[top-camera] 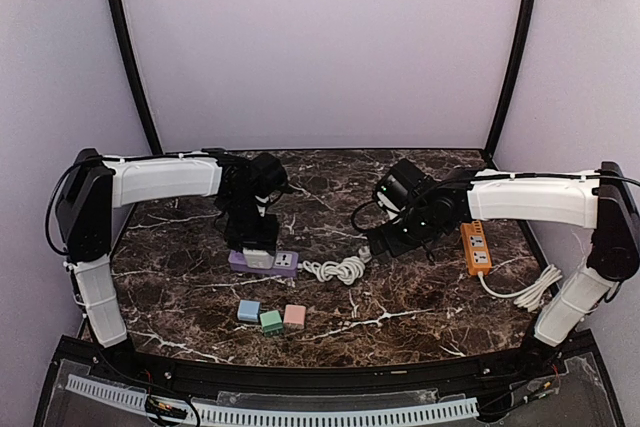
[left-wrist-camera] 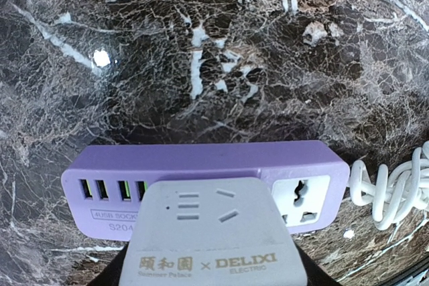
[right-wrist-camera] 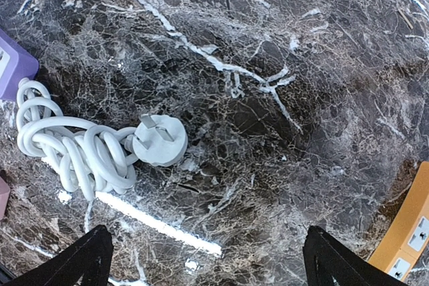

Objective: Insert the plug

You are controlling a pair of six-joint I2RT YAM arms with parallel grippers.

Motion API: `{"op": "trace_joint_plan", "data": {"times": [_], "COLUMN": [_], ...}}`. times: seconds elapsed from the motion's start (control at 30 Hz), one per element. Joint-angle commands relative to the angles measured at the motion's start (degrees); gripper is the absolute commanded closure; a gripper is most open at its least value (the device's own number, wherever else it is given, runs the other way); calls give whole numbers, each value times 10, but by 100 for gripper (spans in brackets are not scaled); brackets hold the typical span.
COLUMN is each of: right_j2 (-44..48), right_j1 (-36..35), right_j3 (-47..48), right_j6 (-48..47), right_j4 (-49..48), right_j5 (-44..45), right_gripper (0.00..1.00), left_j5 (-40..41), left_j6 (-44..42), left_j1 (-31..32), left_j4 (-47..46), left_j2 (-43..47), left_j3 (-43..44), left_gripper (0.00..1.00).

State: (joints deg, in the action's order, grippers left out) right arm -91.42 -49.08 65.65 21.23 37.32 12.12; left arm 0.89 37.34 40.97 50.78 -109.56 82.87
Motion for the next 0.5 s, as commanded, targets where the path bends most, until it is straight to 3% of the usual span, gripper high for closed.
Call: {"op": "trace_joint_plan", "data": {"times": [0.0, 0.47], "right_j2": [-6, -13], "right_j1": [3, 3], "right_j3": [5, 20], "right_j6": [-11, -24], "right_j4": [2, 9], "right_j5": [6, 19], "right_gripper": [1, 1], "left_j5": [-7, -31], "left_j6": [59, -62], "left_j1": [-8, -23], "left_j4": [-74, -27], "left_j2": [-78, -142], "left_j3": [-78, -31], "left_gripper": [99, 95]}}
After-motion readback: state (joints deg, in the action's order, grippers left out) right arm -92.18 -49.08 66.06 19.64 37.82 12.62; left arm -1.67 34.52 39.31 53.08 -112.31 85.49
